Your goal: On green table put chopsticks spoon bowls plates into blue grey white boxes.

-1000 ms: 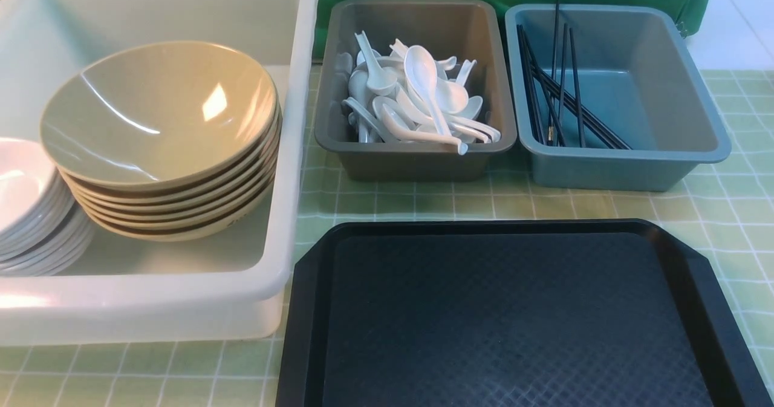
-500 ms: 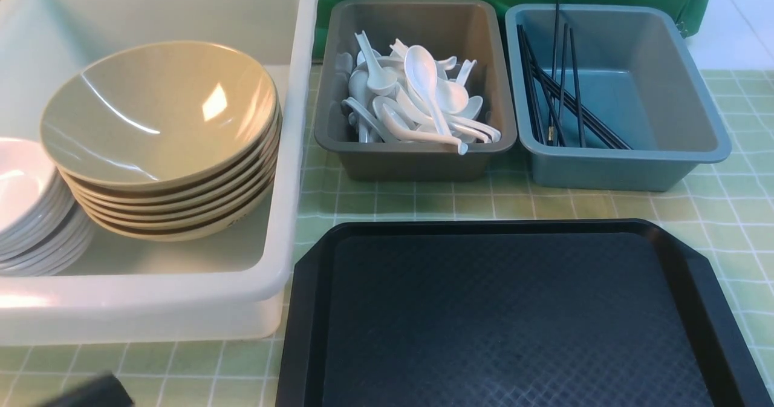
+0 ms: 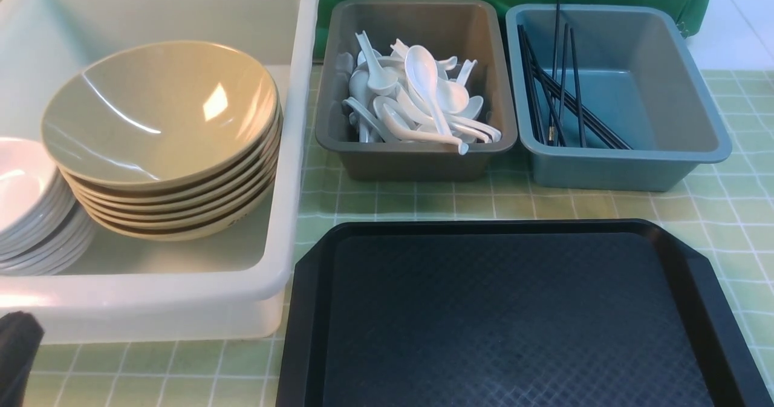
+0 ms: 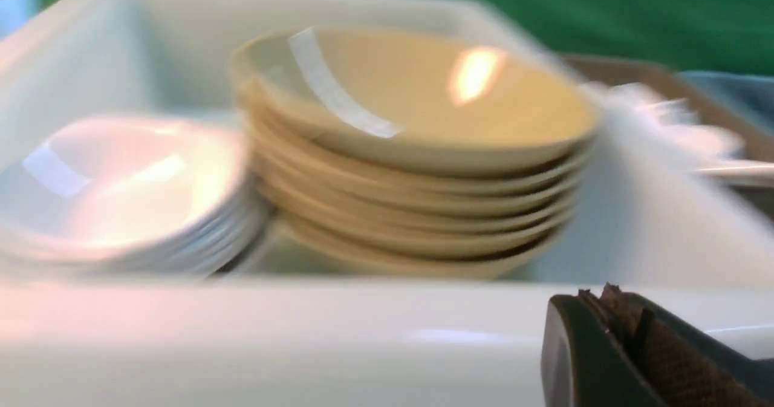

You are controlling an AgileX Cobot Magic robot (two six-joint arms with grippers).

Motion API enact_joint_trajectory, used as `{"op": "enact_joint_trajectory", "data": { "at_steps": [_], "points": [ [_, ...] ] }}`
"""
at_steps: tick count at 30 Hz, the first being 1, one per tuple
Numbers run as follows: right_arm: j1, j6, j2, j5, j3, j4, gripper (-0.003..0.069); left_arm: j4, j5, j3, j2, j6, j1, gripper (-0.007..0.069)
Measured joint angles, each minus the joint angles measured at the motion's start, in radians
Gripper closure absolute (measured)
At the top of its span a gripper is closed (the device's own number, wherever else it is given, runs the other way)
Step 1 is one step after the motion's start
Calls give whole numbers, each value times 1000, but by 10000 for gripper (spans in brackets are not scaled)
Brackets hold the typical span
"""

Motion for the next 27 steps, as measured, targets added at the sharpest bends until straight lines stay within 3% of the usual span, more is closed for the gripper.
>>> {"op": "enact_joint_trajectory", "data": {
  "at_steps": [4,10,20,27],
  "points": [
    [0,-3,0,0,0,0,604,-2,5,75,0,0,103,626],
    [0,-4,0,1,0,0,601,29,-14,135,0,2,117,626],
    [0,-8,0,2,0,0,592,76,-31,138,0,28,-25,626],
    [0,-10,0,2,0,0,587,70,-39,139,0,32,-35,626]
  ]
}}
